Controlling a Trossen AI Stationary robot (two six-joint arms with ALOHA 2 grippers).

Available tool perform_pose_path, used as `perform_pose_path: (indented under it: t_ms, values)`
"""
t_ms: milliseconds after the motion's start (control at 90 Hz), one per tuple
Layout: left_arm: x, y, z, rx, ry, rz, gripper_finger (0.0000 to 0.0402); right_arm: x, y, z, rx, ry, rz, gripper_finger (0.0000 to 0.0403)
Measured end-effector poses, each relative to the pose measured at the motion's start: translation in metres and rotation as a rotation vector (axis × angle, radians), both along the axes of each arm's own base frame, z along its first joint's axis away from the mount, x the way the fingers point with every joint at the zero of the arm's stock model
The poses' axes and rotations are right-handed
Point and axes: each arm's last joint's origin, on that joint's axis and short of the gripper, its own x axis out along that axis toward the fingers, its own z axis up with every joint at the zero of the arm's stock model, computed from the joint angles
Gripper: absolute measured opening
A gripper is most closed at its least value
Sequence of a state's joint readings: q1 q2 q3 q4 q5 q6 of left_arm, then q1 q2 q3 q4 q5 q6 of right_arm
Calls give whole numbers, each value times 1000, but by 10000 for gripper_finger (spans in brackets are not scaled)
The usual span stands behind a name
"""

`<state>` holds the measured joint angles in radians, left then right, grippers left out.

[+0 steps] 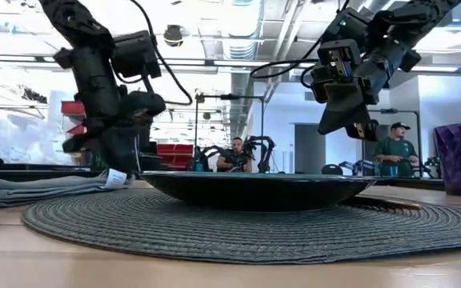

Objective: Set table place
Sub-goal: Adjust the gray table napkin, then move the purple cup to the top right of the gray table mat

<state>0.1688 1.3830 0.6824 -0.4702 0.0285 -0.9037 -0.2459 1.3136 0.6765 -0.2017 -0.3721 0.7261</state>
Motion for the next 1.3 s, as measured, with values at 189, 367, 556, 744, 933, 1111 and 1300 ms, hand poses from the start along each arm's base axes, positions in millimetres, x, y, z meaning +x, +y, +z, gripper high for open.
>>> perform_pose_path:
  t_ms: [189, 367, 556, 744, 933, 1111, 1300]
  values:
    - [-9, -1, -1, -5, 103, -26, 0, -1, -3, 0, 1, -1, -11, 0]
    - [-12, -2, 2, -3, 108, -32, 0, -1, -4, 0, 5, -2, -13, 0]
    - [-7, -2, 19, 20, 6, -45, 0, -1, -4, 0, 14, 1, -5, 0]
    - [-7, -10, 22, 12, -8, -51, 0, -13, -6, 3, -20, 58, -29, 0]
    - [-5, -20, 23, 9, -20, -81, 0, -34, -7, 44, -150, 200, -2, 0]
    - [-2, -22, 24, 6, -51, -72, 0, -64, -4, 78, -272, 506, 123, 6]
    - [2, -21, 26, 9, -105, -49, 0, -86, 2, 103, -275, 546, 176, 84]
